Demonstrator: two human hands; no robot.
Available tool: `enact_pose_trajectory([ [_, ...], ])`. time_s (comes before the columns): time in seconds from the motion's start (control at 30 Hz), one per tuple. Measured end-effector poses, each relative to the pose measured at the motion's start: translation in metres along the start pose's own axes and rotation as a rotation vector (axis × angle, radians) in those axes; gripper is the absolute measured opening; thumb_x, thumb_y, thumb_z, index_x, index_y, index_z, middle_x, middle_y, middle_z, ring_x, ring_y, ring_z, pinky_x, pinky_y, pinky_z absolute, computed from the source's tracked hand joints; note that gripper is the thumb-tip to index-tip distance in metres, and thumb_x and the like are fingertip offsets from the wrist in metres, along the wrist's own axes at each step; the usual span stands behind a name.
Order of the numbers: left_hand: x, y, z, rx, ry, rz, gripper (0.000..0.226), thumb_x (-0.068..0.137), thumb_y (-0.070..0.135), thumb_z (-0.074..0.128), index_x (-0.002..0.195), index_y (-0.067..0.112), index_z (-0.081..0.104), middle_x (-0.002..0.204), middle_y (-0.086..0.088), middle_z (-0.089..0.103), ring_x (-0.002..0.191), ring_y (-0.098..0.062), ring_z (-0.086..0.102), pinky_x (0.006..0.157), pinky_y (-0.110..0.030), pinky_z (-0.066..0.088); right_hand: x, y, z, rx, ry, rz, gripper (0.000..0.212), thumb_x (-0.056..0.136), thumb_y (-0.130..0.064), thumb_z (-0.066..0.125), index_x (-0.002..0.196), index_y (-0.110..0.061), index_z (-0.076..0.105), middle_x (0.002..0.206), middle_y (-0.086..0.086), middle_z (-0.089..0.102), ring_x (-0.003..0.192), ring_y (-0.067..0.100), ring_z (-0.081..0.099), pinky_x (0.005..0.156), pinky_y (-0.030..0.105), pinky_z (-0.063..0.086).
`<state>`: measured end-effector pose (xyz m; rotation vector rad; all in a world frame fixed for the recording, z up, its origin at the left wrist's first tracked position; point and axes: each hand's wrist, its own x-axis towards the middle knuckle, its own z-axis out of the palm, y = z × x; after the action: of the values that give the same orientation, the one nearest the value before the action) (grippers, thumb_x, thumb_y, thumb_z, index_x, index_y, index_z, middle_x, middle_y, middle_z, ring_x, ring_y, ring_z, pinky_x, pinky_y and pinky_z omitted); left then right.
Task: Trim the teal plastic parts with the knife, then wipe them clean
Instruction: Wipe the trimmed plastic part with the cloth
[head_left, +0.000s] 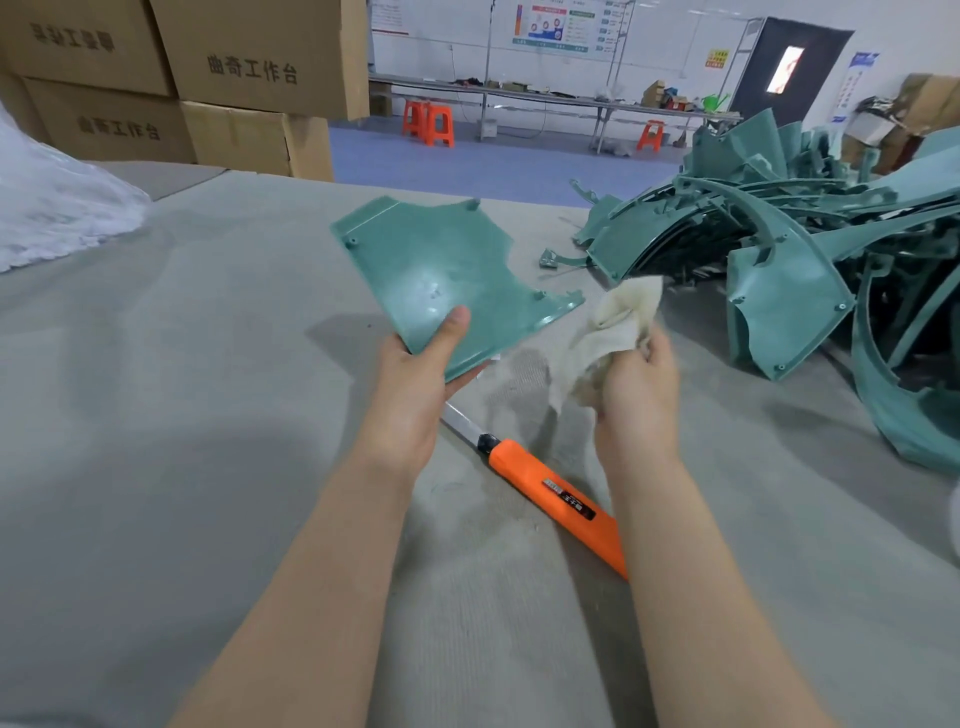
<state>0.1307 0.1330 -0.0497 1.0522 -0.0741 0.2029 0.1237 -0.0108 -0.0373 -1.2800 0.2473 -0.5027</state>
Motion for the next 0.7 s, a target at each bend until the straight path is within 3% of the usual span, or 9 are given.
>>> enact_pose_trajectory([
  [0.07,-0.001,-0.002,0.004,0.084,-0.025,0.031,0.013,0.094,0.014,0.060,0.098,0.025,0.066,0.094,0.009,0.075,0.095,-0.015,0.070,0.079,-0.030,0.057,-0.005,0.003,0.010,0.135,-0.088,0.189,0.029,0.097,-0.001,0.037,0.093,-0.019,0.060,0.080,-0.001,0.066,0.069,0.013,0.063,0.062,0.028,0.052],
  [0.17,-0.002,-0.006,0.008,0.172,-0.074,0.070,0.014,0.093,0.015,0.061,0.096,0.026,0.068,0.100,0.004,0.074,0.099,-0.018,0.069,0.091,-0.042,0.054,-0.011,0.008,0.023,0.254,-0.227,0.244,0.023,0.100,-0.003,0.040,0.100,-0.012,0.061,0.084,-0.001,0.073,0.078,0.013,0.070,0.073,0.030,0.057],
  [0.23,-0.003,-0.006,0.008,0.205,-0.124,0.064,0.014,0.093,0.017,0.061,0.098,0.027,0.069,0.102,0.004,0.074,0.102,-0.018,0.068,0.095,-0.045,0.052,-0.012,0.010,0.025,0.253,-0.189,0.199,0.022,0.101,-0.007,0.044,0.095,-0.013,0.063,0.086,-0.002,0.073,0.081,0.012,0.069,0.077,0.029,0.056],
  [0.33,-0.003,-0.007,0.004,0.246,-0.200,0.017,0.012,0.092,0.020,0.063,0.098,0.027,0.069,0.103,0.005,0.074,0.102,-0.017,0.069,0.096,-0.045,0.051,-0.004,0.011,0.016,0.286,-0.054,0.231,0.022,0.099,-0.004,0.044,0.086,-0.011,0.060,0.081,0.003,0.065,0.072,0.018,0.061,0.066,0.033,0.049],
  [0.43,-0.002,-0.003,-0.002,0.236,-0.268,-0.039,0.015,0.090,0.019,0.062,0.102,0.025,0.067,0.101,0.007,0.074,0.098,-0.013,0.070,0.086,-0.035,0.057,0.007,0.007,0.000,0.384,-0.058,0.318,0.025,0.098,0.001,0.039,0.084,-0.010,0.057,0.070,0.007,0.055,0.057,0.020,0.050,0.045,0.024,0.042],
  [0.53,0.000,0.005,-0.011,0.154,-0.263,-0.054,0.015,0.091,0.015,0.060,0.103,0.022,0.066,0.094,0.009,0.075,0.088,-0.009,0.071,0.069,-0.022,0.056,0.013,0.002,-0.012,0.401,-0.041,0.414,0.025,0.100,-0.006,0.044,0.081,-0.009,0.059,0.052,0.002,0.057,0.039,0.013,0.052,0.037,0.017,0.041],
  [0.7,0.005,0.010,-0.018,-0.043,-0.117,-0.055,0.018,0.090,0.014,0.061,0.108,0.016,0.062,0.091,0.008,0.075,0.081,-0.009,0.072,0.063,-0.021,0.056,0.015,0.001,-0.012,0.342,-0.037,0.462,0.016,0.098,-0.021,0.055,0.087,-0.012,0.063,0.073,-0.001,0.071,0.058,0.008,0.068,0.046,0.022,0.054],
])
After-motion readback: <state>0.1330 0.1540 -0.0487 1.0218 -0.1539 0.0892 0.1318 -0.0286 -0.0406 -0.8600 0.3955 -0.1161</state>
